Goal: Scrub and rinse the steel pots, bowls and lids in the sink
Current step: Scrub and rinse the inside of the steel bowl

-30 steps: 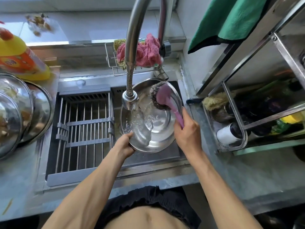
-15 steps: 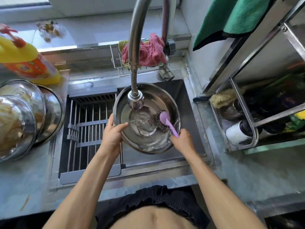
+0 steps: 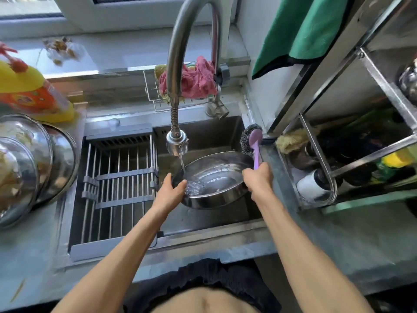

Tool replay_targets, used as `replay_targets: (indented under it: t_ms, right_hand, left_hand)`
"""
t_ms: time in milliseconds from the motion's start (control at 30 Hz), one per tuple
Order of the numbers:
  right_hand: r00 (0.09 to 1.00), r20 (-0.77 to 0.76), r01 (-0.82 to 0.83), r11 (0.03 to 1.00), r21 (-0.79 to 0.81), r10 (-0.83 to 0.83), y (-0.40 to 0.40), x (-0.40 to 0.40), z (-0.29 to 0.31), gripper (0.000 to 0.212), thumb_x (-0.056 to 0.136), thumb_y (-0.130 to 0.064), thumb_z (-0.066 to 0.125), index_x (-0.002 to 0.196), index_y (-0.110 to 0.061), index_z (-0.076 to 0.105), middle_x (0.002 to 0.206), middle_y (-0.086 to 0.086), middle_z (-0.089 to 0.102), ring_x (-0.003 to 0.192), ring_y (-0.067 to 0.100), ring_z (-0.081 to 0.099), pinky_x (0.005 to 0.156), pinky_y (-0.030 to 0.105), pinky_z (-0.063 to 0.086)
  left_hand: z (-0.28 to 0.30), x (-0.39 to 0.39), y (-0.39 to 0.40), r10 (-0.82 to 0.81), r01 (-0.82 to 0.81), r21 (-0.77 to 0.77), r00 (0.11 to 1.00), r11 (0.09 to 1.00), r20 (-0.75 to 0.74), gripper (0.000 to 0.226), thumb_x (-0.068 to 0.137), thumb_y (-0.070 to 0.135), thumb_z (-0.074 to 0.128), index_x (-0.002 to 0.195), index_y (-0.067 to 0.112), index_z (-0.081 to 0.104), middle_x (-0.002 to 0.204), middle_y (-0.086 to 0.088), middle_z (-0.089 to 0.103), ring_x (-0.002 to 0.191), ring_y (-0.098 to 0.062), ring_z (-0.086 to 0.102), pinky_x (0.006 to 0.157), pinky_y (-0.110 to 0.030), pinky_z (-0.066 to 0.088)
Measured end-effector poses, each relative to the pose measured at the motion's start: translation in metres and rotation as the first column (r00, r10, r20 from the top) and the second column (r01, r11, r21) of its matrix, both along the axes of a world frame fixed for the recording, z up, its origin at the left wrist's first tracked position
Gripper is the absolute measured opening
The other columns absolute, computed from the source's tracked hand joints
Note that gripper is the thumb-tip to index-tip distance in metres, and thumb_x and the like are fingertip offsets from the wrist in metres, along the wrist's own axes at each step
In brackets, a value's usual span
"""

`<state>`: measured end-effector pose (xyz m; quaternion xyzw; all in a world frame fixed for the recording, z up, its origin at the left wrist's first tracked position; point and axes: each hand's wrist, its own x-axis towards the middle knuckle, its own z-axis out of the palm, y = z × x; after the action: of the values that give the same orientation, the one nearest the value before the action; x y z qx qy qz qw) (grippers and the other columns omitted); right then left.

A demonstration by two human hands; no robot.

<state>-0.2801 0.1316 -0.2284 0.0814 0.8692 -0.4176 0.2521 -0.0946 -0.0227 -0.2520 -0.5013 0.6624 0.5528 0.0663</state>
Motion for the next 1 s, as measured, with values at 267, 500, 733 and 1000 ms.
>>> replay_targets:
  t_ms: [267,500,733,1000]
  right_hand:
    - [0.998,0.053,-0.014,1.000,-0.011,0.015,-0.034,-0.012,0.019,0.023,0.081,-0.007,0.052,0.103,-0.009,0.051,0.072,0.007,0.050,0.038,0.015,0.036,0.038,0.020,0.029]
    - [0.986,0.110,-0.098,0.963,-0.251,0.129,-0.042,-0.010,0.038,0.019,0.088,-0.024,0.058,0.075,-0.014,0.049,0.064,0.005,0.046,0.045,0.014,0.032,0.038,0.022,0.023]
    - [0.973,0.012,-0.231,0.971,-0.055,0.232,-0.011,-0.004,0.026,0.028,0.084,-0.039,0.061,0.070,-0.018,0.049,0.062,0.002,0.047,0.051,0.020,0.043,0.047,0.029,0.034]
    - [0.981,0.062,-0.181,0.980,-0.079,0.186,-0.011,0.027,0.011,0.035,0.088,-0.043,0.063,0.079,-0.008,0.065,0.081,0.013,0.071,0.051,0.017,0.048,0.044,0.024,0.031]
  left_hand:
    - [0.020,0.008,0.018,-0.435,0.303,-0.567,0.893,0.766,-0.112,0.058,0.091,0.067,0.043,0.101,0.021,0.078,0.130,-0.013,0.063,0.122,-0.025,0.056,0.101,-0.043,0.044]
    - [0.025,-0.011,0.010,-0.049,-0.056,-0.348,0.957,0.936,-0.287,0.042,0.105,0.031,0.052,0.066,0.015,0.056,0.063,0.004,0.056,0.062,-0.010,0.050,0.061,-0.033,0.036]
    - [0.017,-0.019,-0.006,0.589,-0.532,0.345,0.805,0.773,-0.079,0.043,0.105,0.045,0.046,0.096,0.009,0.069,0.095,-0.010,0.074,0.091,-0.024,0.070,0.084,-0.037,0.057]
    - [-0.001,-0.002,-0.020,0.847,-0.696,0.566,0.531,0.441,-0.006,0.031,0.095,0.040,0.052,0.072,0.023,0.065,0.097,0.001,0.078,0.097,-0.022,0.073,0.088,-0.041,0.059]
